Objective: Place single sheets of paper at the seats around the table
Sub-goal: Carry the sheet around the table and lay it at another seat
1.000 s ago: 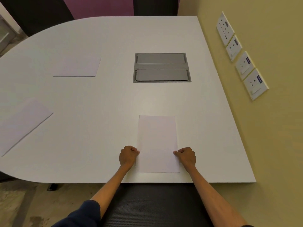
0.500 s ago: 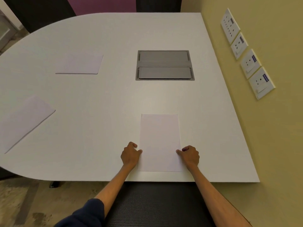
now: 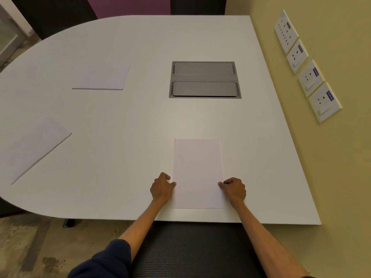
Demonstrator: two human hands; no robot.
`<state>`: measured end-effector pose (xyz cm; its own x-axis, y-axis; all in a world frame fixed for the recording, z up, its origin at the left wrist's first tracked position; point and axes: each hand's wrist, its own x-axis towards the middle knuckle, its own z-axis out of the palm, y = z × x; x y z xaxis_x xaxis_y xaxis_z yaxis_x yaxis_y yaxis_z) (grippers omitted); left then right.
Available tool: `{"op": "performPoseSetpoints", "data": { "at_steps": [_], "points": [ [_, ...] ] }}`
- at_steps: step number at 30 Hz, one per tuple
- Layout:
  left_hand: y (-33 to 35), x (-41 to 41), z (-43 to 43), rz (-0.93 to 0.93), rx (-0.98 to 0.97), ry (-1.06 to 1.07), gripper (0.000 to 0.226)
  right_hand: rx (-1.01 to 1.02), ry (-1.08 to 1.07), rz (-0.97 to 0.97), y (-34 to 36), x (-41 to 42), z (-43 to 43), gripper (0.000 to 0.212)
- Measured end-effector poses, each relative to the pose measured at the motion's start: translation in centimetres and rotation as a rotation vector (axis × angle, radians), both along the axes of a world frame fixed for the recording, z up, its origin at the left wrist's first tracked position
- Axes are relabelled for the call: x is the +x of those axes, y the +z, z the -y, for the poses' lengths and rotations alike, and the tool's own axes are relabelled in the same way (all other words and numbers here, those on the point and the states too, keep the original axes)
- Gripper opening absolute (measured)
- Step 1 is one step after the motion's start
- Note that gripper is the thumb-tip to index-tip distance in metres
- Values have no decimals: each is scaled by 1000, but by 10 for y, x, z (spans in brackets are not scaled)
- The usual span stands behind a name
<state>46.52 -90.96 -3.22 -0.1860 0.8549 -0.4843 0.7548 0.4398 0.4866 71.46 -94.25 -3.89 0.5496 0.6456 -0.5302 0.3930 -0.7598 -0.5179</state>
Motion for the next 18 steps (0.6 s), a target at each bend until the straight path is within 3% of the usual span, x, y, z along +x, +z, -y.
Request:
{"op": "performPoseSetpoints", "data": {
  "at_steps": [8, 13, 18],
  "points": [
    [15, -3, -1, 34, 143, -33, 26, 73, 68, 106, 9, -6, 0, 35],
    [37, -2, -7, -22, 321, -129, 44, 230, 173, 168, 22, -27, -10, 38],
    [66, -14, -16, -91, 483, -118, 72, 451, 221, 181, 54, -56, -35, 57]
  ]
}}
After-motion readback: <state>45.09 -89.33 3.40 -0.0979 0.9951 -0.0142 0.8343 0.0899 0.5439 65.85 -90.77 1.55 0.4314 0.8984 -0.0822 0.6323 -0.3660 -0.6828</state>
